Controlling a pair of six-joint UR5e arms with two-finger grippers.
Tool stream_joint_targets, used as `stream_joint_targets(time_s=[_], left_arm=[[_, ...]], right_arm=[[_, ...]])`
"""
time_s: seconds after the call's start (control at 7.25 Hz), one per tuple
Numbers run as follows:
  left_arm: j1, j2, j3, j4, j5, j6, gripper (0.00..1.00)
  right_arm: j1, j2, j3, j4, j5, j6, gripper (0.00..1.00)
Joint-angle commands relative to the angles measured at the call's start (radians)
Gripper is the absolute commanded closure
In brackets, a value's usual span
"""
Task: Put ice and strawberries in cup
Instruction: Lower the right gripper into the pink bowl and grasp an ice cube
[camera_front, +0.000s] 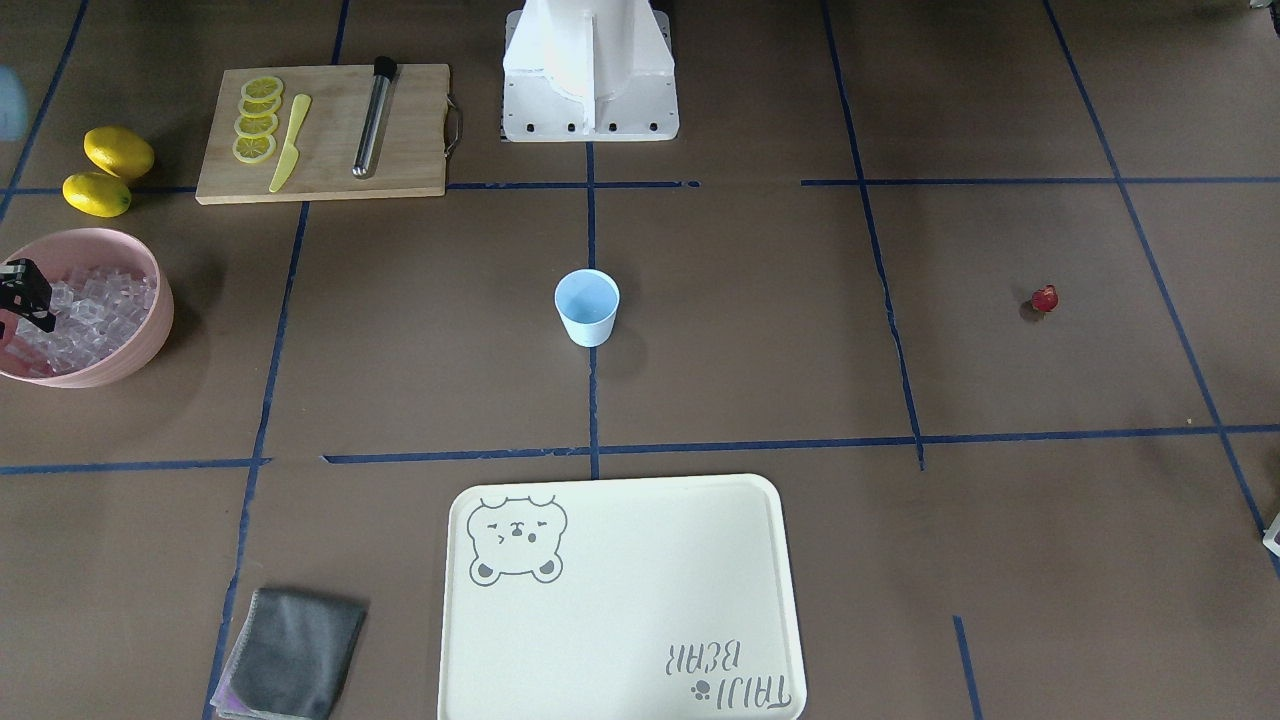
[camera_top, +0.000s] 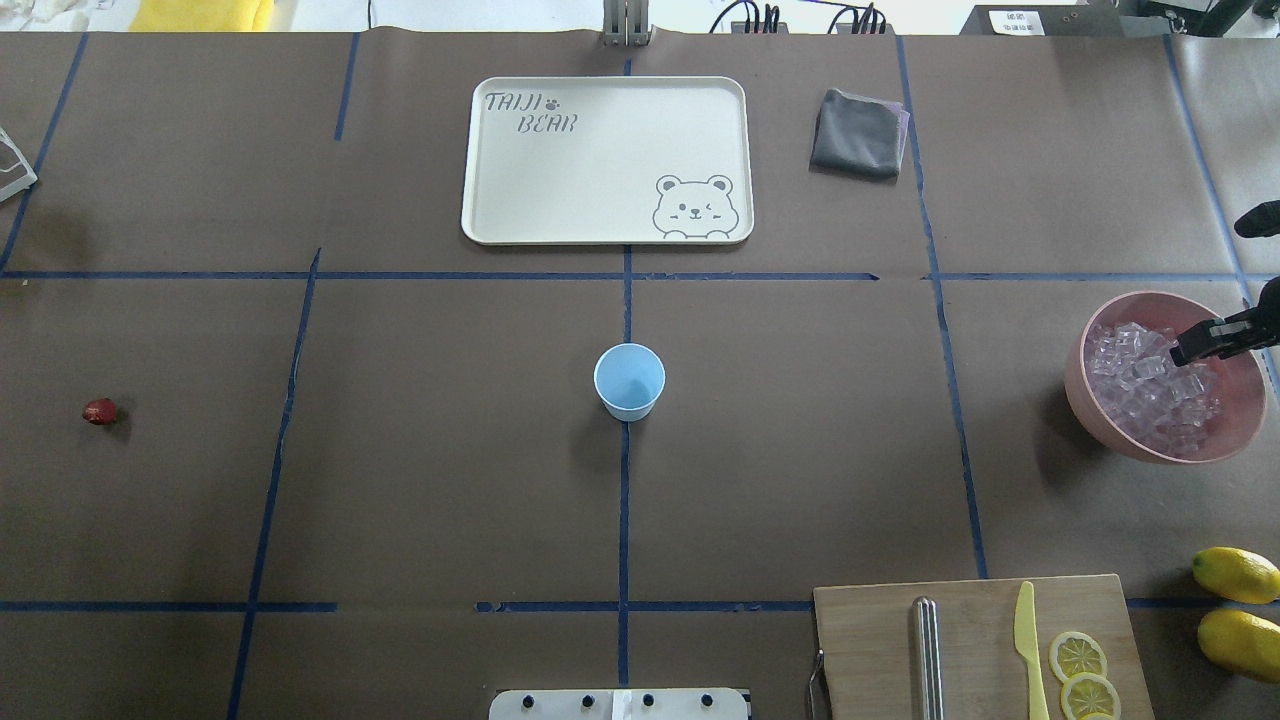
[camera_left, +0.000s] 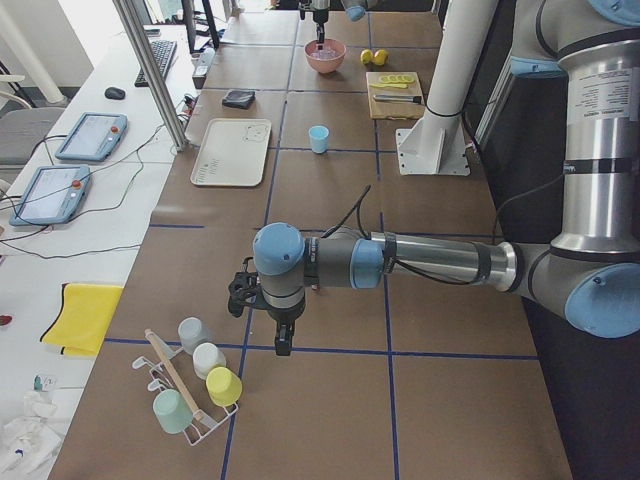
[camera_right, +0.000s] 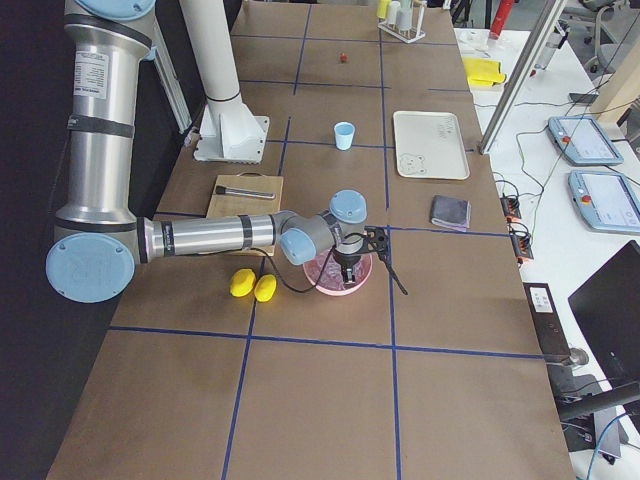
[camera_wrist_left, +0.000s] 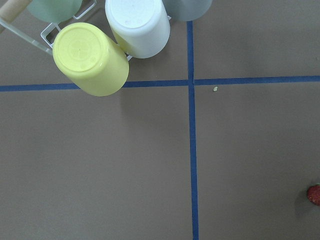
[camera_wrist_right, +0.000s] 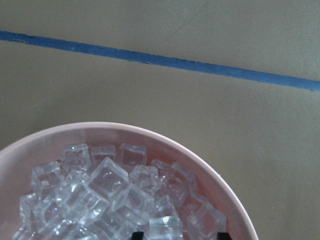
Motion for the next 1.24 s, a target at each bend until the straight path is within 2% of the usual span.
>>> stream_joint_targets(time_s=[0.0,0.41,0.83,0.96,1.1], left_arm=[[0.000,0.000,-0.008,0.011,0.000,0.000,0.00],[0.001,-0.001,-0.006,0.011,0.000,0.000,0.00],[0.000,0.000,-0.008,0.012,0.000,0.000,0.00],[0.000,-0.001,-0.008,0.014,0.000,0.000,0.00],[0.000,-0.001,-0.009,0.014,0.000,0.000,0.00]], right_arm=[[-0.003,-0.002,0.000,0.000,0.001,0.000,0.48],[-0.016,0.003,0.002,0.002,0.001,0.000,0.54],[-0.016,0.001,0.008,0.002,0.003,-0.002,0.80],[-0.014,0.000,0.009,0.002,0.004,-0.003,0.93],[-0.013,-0.003,0.016,0.003,0.004,-0.005,0.98]])
